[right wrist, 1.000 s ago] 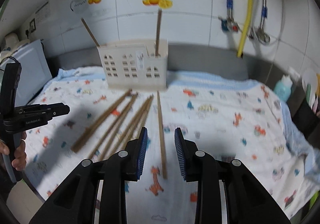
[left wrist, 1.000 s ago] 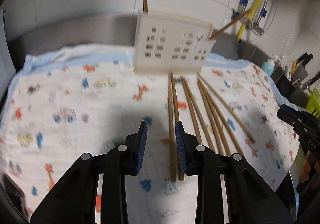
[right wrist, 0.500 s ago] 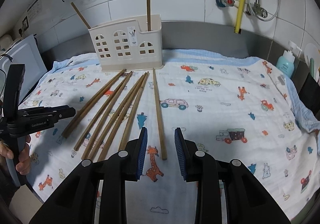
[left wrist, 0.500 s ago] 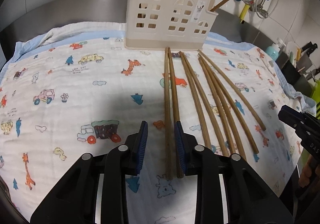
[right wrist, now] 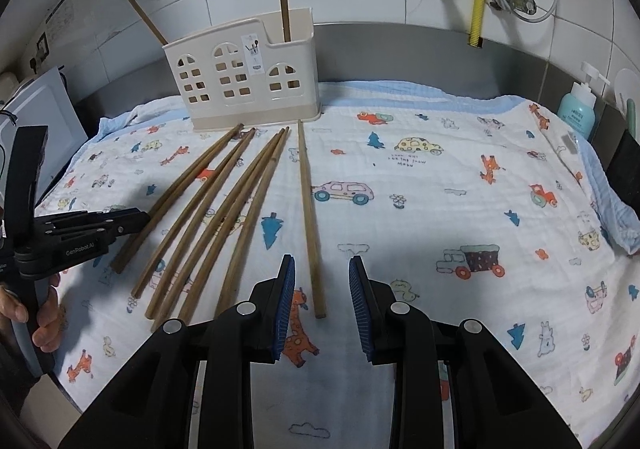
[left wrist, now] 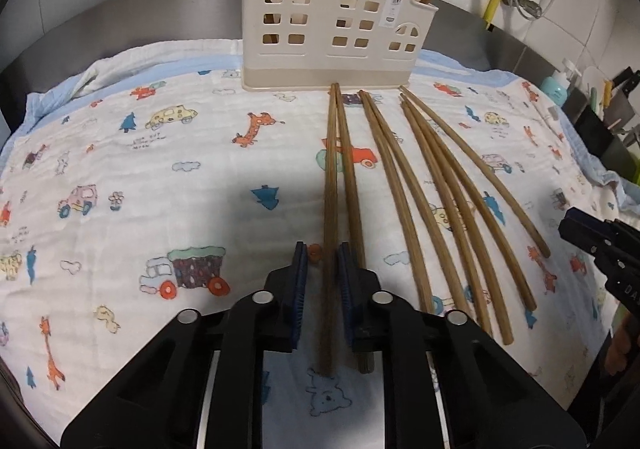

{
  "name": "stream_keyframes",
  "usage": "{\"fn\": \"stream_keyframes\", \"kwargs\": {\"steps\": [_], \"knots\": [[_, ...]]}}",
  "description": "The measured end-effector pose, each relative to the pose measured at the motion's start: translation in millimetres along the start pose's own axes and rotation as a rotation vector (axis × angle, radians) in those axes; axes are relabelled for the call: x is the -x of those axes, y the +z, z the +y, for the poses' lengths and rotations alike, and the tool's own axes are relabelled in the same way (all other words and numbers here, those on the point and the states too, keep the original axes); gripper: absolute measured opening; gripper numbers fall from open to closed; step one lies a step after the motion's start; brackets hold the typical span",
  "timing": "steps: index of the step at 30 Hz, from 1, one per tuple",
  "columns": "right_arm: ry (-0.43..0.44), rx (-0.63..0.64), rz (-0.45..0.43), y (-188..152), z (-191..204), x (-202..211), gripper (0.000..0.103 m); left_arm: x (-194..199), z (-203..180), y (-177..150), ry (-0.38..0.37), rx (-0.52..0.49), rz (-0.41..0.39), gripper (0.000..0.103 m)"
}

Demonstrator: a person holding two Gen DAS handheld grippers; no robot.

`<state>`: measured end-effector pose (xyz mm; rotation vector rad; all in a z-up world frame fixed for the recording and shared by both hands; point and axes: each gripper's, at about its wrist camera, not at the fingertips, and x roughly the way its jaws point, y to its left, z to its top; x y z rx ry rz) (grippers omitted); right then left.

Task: Organize utensils
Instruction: 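Move the left tool to the next chopstick while the right tool approaches another, then close the left tool on its chopstick while the right tool grips another, lifting both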

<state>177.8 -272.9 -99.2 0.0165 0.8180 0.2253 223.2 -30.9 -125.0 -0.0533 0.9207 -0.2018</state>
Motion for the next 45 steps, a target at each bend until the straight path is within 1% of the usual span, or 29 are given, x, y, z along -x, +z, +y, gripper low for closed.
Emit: {"fn": "stream_keyframes", "kwargs": {"steps": [3, 5, 10, 17, 27, 29, 32, 34, 36, 37, 40, 45], "knots": [[0.007, -0.009, 0.008, 1.5, -3.1, -4.8, 0.024, -0.6, 2.9, 2.1, 0.026, -0.005, 0.001, 0.012], [0.009, -0.005, 0.015, 2.0, -2.3, -8.3, 0.022, -0.6, 5.7, 2.8, 0.024, 0.003, 0.001, 0.012], [0.019, 0.013, 0.04, 2.7, 1.9, -21.1, 0.02, 0.0, 5.9, 1.1, 0.022, 0.003, 0.001, 0.012], [0.023, 0.029, 0.067, 4.9, 4.5, -35.9, 0.017, 1.7, 10.3, -2.3, -0.028, 0.03, 0.004, 0.012], [0.012, 0.051, 0.072, 10.8, 7.5, -46.9, 0.014, -1.0, 11.4, -1.1, -0.049, 0.031, -0.004, 0.012], [0.004, 0.062, 0.07, 10.3, 9.0, -47.4, 0.013, -1.6, 9.1, -0.9, -0.043, 0.022, -0.005, 0.012], [-0.014, 0.075, 0.067, 10.0, 10.2, -47.8, 0.008, -2.0, 6.2, -0.2, -0.035, 0.006, -0.005, 0.012], [-0.017, 0.079, 0.067, 9.9, 10.2, -47.7, 0.008, -2.5, 5.9, 1.2, -0.033, 0.008, -0.001, 0.011], [-0.027, 0.092, 0.064, 9.4, 12.2, -46.8, 0.007, -2.9, 3.8, 2.6, -0.015, 0.0, 0.002, 0.007], [-0.027, 0.094, 0.061, 9.2, 12.4, -45.7, 0.007, -2.9, 3.3, 2.9, -0.012, -0.003, 0.002, 0.007], [-0.021, 0.092, 0.045, 10.3, 12.6, -37.3, 0.007, 0.0, 3.4, 4.9, -0.042, 0.003, 0.001, 0.006], [-0.013, 0.097, -0.008, 16.9, 15.2, -13.7, 0.007, 13.0, 0.3, 9.1, -0.05, -0.006, -0.031, 0.006]]}}
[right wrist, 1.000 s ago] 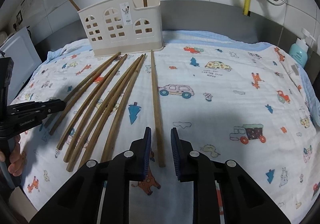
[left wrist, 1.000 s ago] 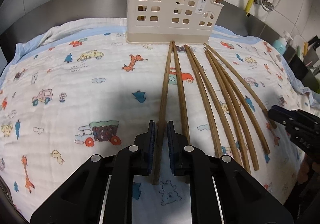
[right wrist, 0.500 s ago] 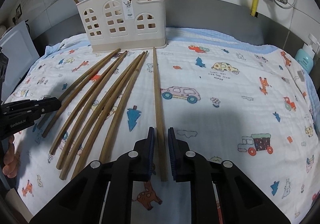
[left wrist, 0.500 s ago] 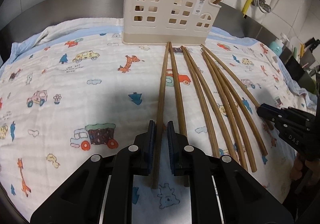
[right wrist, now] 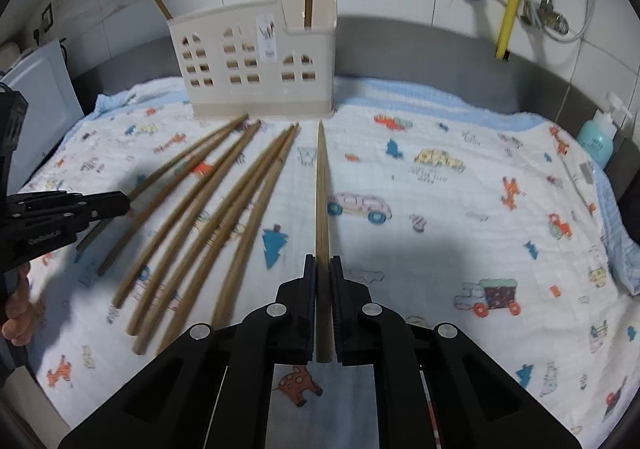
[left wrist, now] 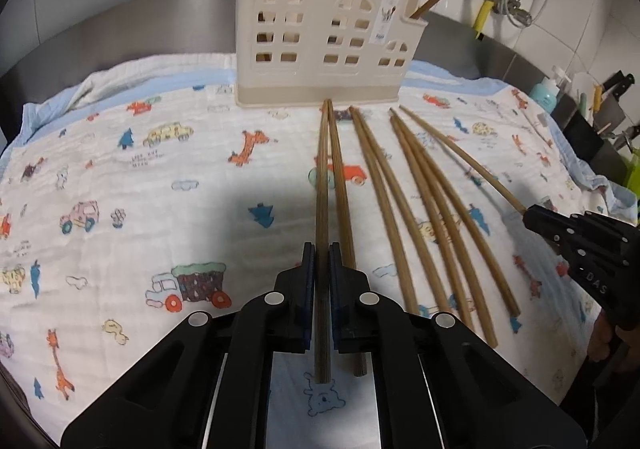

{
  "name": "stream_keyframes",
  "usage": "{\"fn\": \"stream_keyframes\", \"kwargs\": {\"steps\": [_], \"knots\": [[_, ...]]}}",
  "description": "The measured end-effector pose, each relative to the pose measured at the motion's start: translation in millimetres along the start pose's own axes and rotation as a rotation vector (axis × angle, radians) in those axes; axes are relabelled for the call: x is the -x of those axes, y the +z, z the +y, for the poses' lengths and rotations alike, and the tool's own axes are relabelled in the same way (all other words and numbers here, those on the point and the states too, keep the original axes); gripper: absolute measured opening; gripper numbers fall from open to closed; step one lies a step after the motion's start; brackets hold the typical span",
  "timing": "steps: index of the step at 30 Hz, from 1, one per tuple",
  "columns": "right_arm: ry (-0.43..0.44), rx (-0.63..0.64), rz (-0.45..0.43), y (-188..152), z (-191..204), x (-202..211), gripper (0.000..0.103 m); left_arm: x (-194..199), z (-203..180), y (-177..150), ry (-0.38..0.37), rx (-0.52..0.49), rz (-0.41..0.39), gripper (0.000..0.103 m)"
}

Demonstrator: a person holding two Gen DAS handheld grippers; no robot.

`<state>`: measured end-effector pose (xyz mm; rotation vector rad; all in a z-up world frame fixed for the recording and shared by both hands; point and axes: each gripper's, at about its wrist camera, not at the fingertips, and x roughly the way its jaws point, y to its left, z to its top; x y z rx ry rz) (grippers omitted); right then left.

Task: Organize utensils
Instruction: 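Close the left tool on its chopstick while the right tool grips another, lifting both, then carry the left tool's chopstick to the holder while the right tool carries its own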

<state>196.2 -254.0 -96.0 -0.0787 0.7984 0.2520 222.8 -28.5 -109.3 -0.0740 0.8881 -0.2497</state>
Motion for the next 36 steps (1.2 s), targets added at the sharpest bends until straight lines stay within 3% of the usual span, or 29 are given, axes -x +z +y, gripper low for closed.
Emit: {"fn": "stream_keyframes", "kwargs": {"steps": [10, 17, 26, 36], "knots": [[0.053, 0.006, -0.133, 36.5, 6.8, 55.5, 0.007, 46.2, -4.0, 11.7, -0.057, 0.004, -0.111, 0.005], [0.089, 0.022, -0.177, 61.0, 13.7, 76.9, 0.007, 74.3, -10.6, 17.5, -0.08, -0.018, -0.182, 0.005], [0.123, 0.056, -0.216, 96.6, 18.2, 101.2, 0.007, 91.4, -7.9, 35.4, -0.084, -0.028, -0.213, 0.005], [0.135, 0.13, -0.28, 168.8, 17.9, 138.3, 0.007, 109.4, -12.8, 70.4, -0.054, -0.094, -0.25, 0.005]]}}
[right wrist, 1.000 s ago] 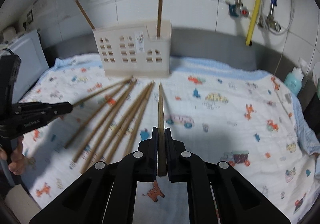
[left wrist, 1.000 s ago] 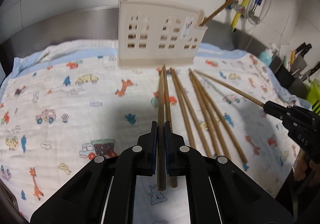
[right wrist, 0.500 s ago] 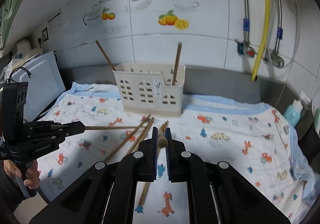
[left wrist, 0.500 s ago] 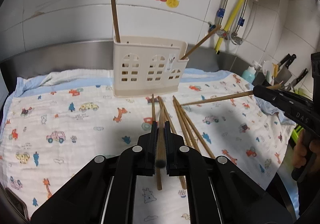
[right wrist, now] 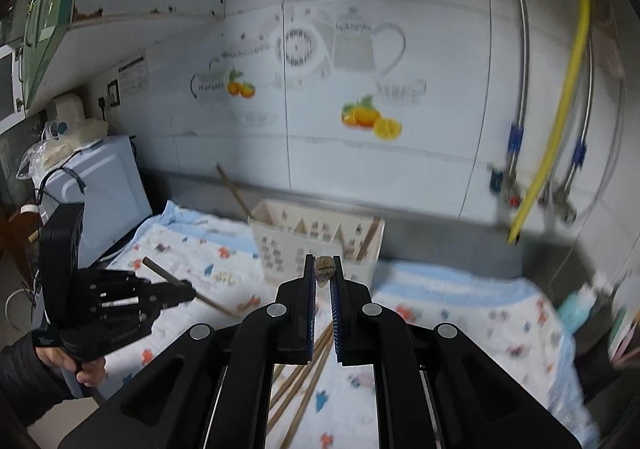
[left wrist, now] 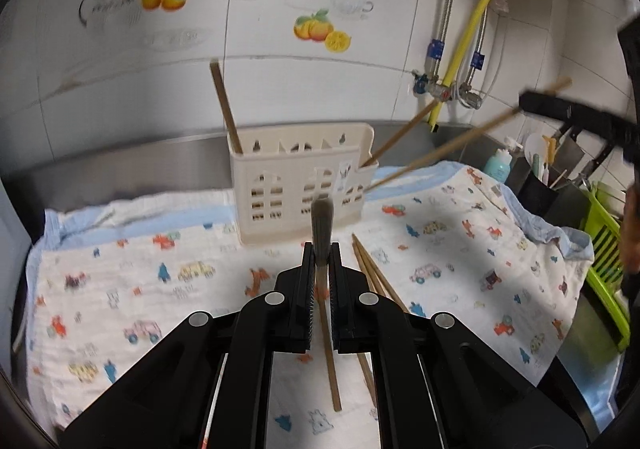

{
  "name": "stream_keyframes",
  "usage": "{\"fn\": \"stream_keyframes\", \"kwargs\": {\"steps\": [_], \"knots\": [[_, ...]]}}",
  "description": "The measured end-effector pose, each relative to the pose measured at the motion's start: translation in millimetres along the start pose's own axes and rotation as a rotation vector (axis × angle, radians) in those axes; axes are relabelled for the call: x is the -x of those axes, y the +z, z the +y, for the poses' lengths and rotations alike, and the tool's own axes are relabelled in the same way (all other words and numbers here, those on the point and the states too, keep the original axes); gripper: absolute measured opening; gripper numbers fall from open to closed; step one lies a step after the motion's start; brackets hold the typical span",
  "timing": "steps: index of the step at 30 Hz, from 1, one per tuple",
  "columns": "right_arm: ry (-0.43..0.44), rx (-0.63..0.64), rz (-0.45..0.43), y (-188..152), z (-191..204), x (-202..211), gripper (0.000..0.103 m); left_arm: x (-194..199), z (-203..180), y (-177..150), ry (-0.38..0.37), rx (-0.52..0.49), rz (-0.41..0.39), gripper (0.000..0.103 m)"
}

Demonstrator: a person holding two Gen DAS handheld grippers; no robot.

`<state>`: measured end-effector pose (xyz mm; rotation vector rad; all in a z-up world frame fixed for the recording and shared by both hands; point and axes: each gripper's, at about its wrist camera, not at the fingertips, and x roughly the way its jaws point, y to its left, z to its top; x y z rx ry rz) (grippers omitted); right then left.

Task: Organize utensils
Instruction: 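Carry the left tool's chopstick to the holder while the right tool carries its own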

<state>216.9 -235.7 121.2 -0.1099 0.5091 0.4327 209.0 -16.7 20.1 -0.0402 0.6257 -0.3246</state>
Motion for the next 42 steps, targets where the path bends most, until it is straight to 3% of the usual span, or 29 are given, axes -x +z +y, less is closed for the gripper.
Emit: {"fn": "stream_keyframes", "kwargs": {"steps": [8, 17, 25, 33, 42], "knots": [[-0.069, 0.036, 0.024, 40.4, -14.0, -26.5, 0.007, 13.2, -2.1, 39.6, 0.01, -0.03, -0.06, 0.005], [-0.101, 0.042, 0.125, 41.8, -29.8, -75.7, 0.007, 40.1, -10.1, 105.2, 0.048, -0.082, -0.206, 0.005], [-0.081, 0.028, 0.173, 42.0, -38.9, -97.8, 0.007, 30.5, -13.1, 153.8, 0.13, -0.11, -0.299, 0.005], [-0.066, 0.037, 0.2, 35.7, -41.6, -113.3, 0.007, -1.7, 3.0, 167.7, 0.174, -0.059, -0.319, 0.005], [-0.054, 0.027, 0.211, 31.6, -46.9, -122.0, 0.007, -46.7, 26.5, 160.8, 0.191, 0.005, -0.234, 0.005]]}}
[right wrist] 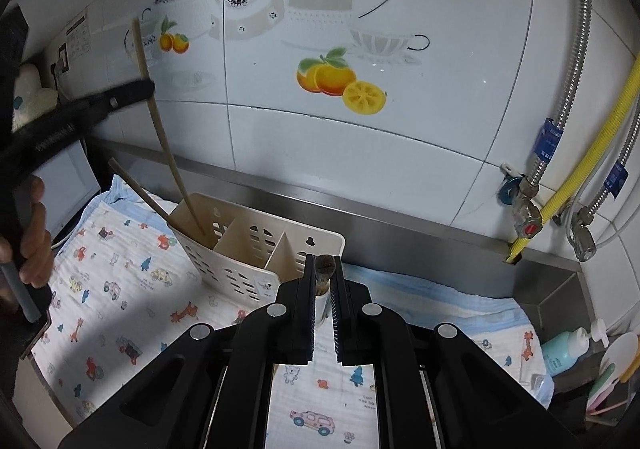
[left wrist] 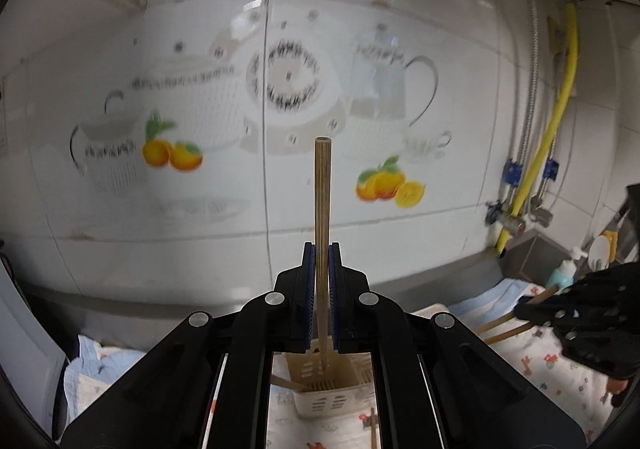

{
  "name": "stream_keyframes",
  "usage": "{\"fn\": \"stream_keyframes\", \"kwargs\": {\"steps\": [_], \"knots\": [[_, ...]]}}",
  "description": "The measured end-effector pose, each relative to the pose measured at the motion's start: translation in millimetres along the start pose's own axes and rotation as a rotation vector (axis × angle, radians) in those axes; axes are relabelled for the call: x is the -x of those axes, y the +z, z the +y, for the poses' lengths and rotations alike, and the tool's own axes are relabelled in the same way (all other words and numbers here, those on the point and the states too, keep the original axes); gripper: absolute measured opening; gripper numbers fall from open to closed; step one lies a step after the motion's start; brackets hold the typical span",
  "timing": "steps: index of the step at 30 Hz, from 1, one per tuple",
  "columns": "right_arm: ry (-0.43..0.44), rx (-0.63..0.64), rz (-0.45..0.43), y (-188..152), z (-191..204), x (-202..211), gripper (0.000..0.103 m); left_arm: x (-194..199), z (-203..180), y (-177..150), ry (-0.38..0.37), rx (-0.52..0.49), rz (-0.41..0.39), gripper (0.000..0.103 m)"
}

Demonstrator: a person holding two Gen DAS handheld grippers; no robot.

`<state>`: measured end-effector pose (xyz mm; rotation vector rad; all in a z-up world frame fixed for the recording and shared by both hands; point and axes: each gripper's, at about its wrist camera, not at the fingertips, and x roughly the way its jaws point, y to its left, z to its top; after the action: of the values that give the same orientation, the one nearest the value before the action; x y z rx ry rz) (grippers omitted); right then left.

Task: Organize utensils
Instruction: 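Carry the left tool's chopstick to the holder while the right tool carries its own, then open the left tool over the holder while the right tool releases its chopstick inside, then move the left tool to a brown chopstick while the right tool approaches another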

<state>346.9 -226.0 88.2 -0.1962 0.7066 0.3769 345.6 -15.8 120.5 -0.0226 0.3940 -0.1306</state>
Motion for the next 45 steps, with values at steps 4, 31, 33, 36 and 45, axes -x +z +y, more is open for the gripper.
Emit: {"fn": "stream_keyframes", "kwargs": {"steps": [4, 31, 33, 36, 45], "knots": [[0.001, 0.0, -0.003, 0.6, 0.1, -0.9, 0.007, -14.3, 5.8, -9.5, -0.01, 0.018, 0.048, 0.005], [-0.025, -0.043, -0.139, -42.9, 15.8, 73.0, 0.02, 38.2, 0.0, -28.9, -0.06, 0.035, 0.067, 0.009], [-0.022, -0.046, -0.134, -58.2, 21.9, 76.7, 0.02, 49.3, 1.7, -38.2, -0.064, 0.043, 0.077, 0.009], [-0.028, -0.046, -0.124, -84.6, 34.0, 79.4, 0.02, 64.6, 3.2, -57.7, -0.067, 0.051, 0.094, 0.012], [-0.026, -0.057, -0.063, -161.1, 71.2, 64.0, 0.024, 97.0, 11.7, -124.9, -0.05, 0.062, 0.144, 0.031]]}}
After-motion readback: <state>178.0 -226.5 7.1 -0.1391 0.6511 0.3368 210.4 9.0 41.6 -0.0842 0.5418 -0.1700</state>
